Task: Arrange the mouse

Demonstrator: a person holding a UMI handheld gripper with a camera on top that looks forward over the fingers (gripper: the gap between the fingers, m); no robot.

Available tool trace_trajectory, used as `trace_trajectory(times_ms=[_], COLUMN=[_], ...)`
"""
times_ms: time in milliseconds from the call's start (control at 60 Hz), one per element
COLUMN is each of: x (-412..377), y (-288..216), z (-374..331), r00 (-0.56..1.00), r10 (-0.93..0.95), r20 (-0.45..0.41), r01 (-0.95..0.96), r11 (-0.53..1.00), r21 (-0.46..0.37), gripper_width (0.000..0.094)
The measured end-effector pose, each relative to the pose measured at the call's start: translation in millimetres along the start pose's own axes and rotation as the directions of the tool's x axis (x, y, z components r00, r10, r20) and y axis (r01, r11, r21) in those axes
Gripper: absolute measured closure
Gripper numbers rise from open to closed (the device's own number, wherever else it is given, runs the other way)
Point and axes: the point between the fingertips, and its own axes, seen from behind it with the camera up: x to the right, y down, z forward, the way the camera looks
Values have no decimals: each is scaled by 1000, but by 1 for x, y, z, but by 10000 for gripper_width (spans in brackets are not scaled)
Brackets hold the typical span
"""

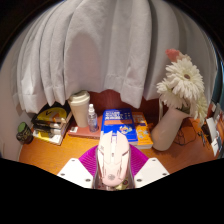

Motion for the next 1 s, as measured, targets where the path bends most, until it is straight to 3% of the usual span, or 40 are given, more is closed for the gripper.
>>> trace_trajectory(times_ms=[133, 167, 300, 333, 450, 683, 783, 850, 1000], x=[-7, -10, -22, -20, -20, -22, -30, -26, -21], y=[74, 89, 135, 130, 133, 132, 132, 133, 117], z=[41, 48, 64, 65, 66, 66, 63, 59, 12], r00=[999, 998, 994, 994, 995, 992, 987, 990, 994], r10=[28, 39, 53, 40, 12, 32, 34, 21, 37], r20=[39, 51, 97, 98, 96, 120, 157, 137, 107], r01=[-22, -30, -30, -21, 6, -8, 2, 14, -14], r11=[990, 986, 974, 982, 984, 980, 975, 970, 978], r21=[-137, -162, -225, -190, -179, -197, -224, -244, -209], gripper_width=[558, 529, 523, 518, 476, 348, 171, 62, 69])
